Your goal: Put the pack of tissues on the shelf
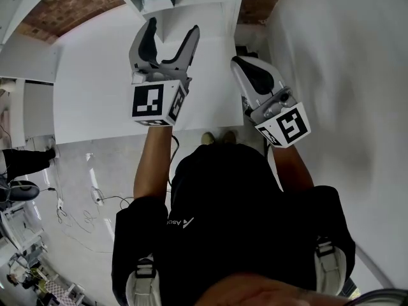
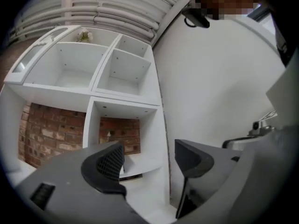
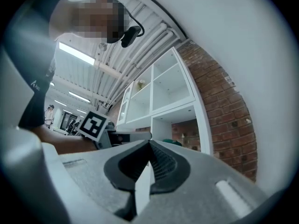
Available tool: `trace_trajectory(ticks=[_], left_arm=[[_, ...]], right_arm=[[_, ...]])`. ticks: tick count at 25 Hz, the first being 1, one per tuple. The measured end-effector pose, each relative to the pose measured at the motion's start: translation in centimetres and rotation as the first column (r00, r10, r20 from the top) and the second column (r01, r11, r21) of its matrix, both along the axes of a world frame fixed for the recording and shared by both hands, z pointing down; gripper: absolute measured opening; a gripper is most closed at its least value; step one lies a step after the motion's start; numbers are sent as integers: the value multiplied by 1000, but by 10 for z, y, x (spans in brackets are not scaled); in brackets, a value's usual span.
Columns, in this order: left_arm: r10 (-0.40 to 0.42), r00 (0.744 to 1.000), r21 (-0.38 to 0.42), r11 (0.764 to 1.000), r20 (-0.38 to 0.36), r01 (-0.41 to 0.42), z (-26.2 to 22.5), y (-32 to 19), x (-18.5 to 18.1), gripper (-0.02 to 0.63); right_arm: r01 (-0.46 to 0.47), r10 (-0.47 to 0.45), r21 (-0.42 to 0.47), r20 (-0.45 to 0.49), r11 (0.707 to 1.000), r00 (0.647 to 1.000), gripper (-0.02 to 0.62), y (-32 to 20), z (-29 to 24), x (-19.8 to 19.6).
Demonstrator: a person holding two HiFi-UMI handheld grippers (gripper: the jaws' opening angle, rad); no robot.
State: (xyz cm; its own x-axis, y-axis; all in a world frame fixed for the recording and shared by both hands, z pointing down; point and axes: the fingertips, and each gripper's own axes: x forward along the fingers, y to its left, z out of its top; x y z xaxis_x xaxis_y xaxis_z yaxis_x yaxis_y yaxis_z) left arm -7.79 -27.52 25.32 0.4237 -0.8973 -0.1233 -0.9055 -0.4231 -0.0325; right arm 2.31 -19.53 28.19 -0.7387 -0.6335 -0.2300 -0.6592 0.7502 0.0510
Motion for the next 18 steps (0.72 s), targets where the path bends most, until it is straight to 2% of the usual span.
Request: trace_trajectory(ticks=[5,10,18], left_arm=[[99,995,38,994,-22,-98,-12,57,11,200],[156,987,58,987,-43,-153,-16,92,17,92],[206,975,60,978,-86,-201,-11,116,29,9]], right_arm=[[7,-8,20,14,1000,1000,0,15,-10,-8],[19,-20,38,23,999,1000,0,33,-18,-15],[43,-45,41,47,998,998,2,50,-23,-20]])
